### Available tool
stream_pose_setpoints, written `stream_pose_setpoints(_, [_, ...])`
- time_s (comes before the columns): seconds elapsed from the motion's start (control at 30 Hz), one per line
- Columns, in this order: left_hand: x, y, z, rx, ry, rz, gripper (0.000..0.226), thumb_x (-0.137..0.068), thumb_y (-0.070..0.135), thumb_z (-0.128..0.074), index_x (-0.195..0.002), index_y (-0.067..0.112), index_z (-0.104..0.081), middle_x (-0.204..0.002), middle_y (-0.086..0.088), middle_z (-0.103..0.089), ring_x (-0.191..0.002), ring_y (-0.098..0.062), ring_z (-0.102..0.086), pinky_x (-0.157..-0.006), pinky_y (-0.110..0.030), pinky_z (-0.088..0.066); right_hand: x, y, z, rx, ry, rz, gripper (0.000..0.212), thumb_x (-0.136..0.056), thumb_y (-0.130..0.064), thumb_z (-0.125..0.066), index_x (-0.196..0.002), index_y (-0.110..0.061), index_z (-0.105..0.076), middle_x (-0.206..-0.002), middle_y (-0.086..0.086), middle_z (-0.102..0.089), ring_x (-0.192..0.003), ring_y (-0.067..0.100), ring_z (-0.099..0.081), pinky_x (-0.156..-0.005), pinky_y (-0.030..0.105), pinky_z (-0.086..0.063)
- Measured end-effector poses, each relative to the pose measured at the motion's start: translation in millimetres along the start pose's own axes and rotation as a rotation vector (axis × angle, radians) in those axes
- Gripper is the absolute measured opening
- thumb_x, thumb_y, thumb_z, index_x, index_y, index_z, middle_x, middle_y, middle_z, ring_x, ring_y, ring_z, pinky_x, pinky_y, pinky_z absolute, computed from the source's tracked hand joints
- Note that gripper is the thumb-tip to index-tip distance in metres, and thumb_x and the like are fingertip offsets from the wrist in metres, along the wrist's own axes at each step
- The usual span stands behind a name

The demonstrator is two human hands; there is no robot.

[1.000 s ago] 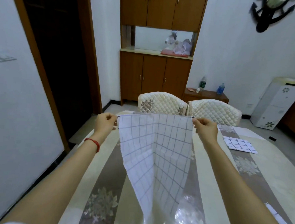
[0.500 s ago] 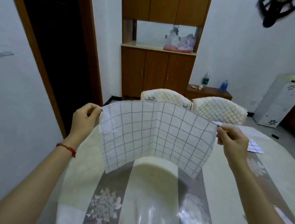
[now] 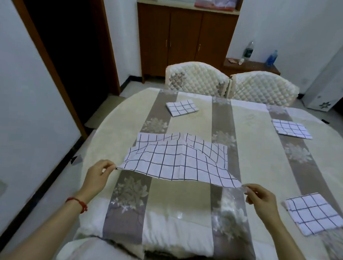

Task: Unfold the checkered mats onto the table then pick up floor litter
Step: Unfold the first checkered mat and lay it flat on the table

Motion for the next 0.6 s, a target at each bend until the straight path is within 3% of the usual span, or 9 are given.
stream_pose_setpoints(0.13, [7.9,-26.6,-5.0,-0.104,-0.091,0.064,0.015,-0.087,0.007,-0.057,-0.073,0.012,-0.058,-0.082,-0.012,-0.061,-0.079,-0.030,-0.057,-0.066,-0.016,-0.038,7.9,21.1,-6.3,0.160,-0.115,-0.110,0.026,-0.083,0.003,-0.059,-0.067,-0.017,-0.066,-0.059,-0.003,-0.065,-0.044,0.005,-0.055,-0.045,0.012,-0.044])
stream_pose_setpoints(0.2, [12.3,-40.6,-7.6,-0.140,-0.151,0.107,0.016,-0.087,0.007,-0.056,-0.073,0.014,-0.059,-0.082,-0.011,-0.060,-0.080,-0.030,-0.058,-0.065,-0.024,-0.039,10.2,30.5,-8.4,0.214,-0.173,-0.169,0.028,-0.082,0.003,-0.060,-0.065,-0.019,-0.066,-0.065,0.003,-0.064,-0.051,0.013,-0.057,-0.046,0.012,-0.045])
stream_pose_setpoints(0.3, [17.7,-53.7,-13.1,-0.190,-0.246,0.153,0.012,-0.087,0.009,-0.056,-0.077,0.012,-0.063,-0.086,-0.009,-0.061,-0.085,-0.027,-0.059,-0.073,-0.028,-0.038,10.2,45.0,-10.9,0.302,-0.231,-0.267,0.030,-0.082,0.002,-0.060,-0.066,-0.022,-0.068,-0.068,0.002,-0.066,-0.065,0.022,-0.059,-0.059,0.023,-0.050])
stream_pose_setpoints(0.37, [14.7,-56.7,-16.1,-0.221,-0.250,0.168,0.011,-0.087,0.011,-0.056,-0.086,0.007,-0.067,-0.093,-0.013,-0.063,-0.089,-0.026,-0.058,-0.077,-0.029,-0.039,4.5,47.6,-13.6,0.348,-0.185,-0.298,0.029,-0.081,0.000,-0.057,-0.069,-0.023,-0.070,-0.077,0.001,-0.068,-0.076,0.022,-0.061,-0.070,0.031,-0.048])
stream_pose_setpoints(0.43, [6.3,-55.0,-19.8,-0.242,-0.212,0.167,0.015,-0.088,0.012,-0.056,-0.093,0.004,-0.067,-0.098,-0.016,-0.064,-0.093,-0.029,-0.058,-0.079,-0.031,-0.040,-2.9,41.5,-20.5,0.343,-0.099,-0.279,0.021,-0.084,-0.003,-0.055,-0.079,-0.016,-0.070,-0.088,0.005,-0.066,-0.084,0.023,-0.058,-0.077,0.029,-0.041])
stream_pose_setpoints(0.6, [-23.5,-42.4,-43.8,-0.326,-0.121,0.245,0.027,-0.089,0.024,-0.054,-0.108,0.006,-0.063,-0.114,-0.020,-0.059,-0.103,-0.036,-0.056,-0.087,-0.042,-0.045,-29.9,35.8,-53.4,0.443,0.041,-0.220,0.024,-0.091,-0.016,-0.049,-0.097,-0.001,-0.067,-0.095,0.018,-0.064,-0.085,0.030,-0.055,-0.072,0.031,-0.038])
Point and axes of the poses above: each hand's wrist, its own x-axis away from the middle knuckle, its own z-axis out of the back of the hand, y = z × x, the point moved 2 cm from there along -x, towards the middle knuckle
